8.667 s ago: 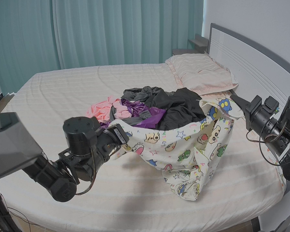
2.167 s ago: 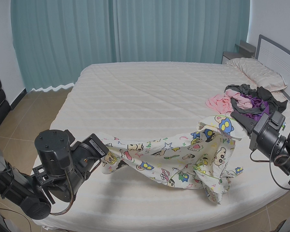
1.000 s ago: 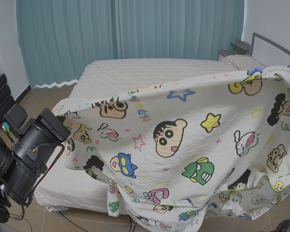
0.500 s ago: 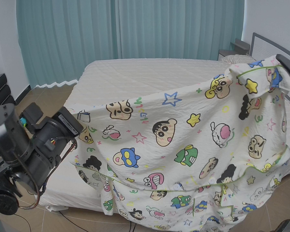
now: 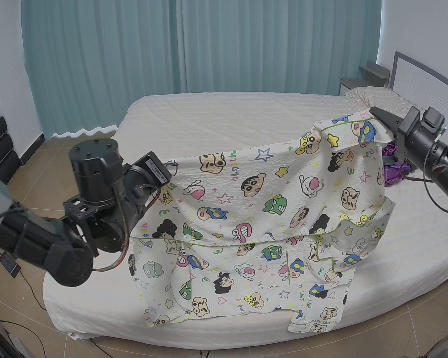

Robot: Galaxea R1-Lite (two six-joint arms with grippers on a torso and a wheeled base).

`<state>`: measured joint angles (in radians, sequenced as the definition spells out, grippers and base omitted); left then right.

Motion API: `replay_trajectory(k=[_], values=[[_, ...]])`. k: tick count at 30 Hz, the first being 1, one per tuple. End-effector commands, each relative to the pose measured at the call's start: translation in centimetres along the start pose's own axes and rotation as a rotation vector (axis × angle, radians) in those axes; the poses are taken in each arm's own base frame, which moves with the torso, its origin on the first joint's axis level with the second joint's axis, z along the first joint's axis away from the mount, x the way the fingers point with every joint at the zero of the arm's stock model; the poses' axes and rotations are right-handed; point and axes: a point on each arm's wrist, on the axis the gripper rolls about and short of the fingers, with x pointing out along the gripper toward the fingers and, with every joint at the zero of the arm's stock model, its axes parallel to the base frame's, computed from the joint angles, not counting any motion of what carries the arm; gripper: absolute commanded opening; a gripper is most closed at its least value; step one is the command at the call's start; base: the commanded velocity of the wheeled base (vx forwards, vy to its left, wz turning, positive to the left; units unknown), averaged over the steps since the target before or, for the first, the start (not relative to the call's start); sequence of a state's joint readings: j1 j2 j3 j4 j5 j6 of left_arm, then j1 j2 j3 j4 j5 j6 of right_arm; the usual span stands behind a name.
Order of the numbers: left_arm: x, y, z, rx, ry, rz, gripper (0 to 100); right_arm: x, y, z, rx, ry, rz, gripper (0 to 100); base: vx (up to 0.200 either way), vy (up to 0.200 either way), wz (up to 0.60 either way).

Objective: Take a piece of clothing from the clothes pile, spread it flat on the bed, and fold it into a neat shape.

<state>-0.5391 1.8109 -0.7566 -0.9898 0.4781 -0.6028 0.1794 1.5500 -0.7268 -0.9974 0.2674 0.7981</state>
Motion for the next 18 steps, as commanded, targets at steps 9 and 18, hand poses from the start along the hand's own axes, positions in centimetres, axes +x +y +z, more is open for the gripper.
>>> replay_trajectory(k=[9, 18], values=[[11.4, 3.5, -6.6, 0.035, 0.048, 0.138, 0, 7.7, -9.6, -3.8, 0.039, 0.059, -0.16, 0, 0.178, 0.0, 0.0], [13.2, 5.2, -10.3, 0.017, 0.107, 0.185, 0, 10.4, -13.4, -6.5, 0.049, 0.045, -0.268, 0, 0.0, 0.0, 0.0]])
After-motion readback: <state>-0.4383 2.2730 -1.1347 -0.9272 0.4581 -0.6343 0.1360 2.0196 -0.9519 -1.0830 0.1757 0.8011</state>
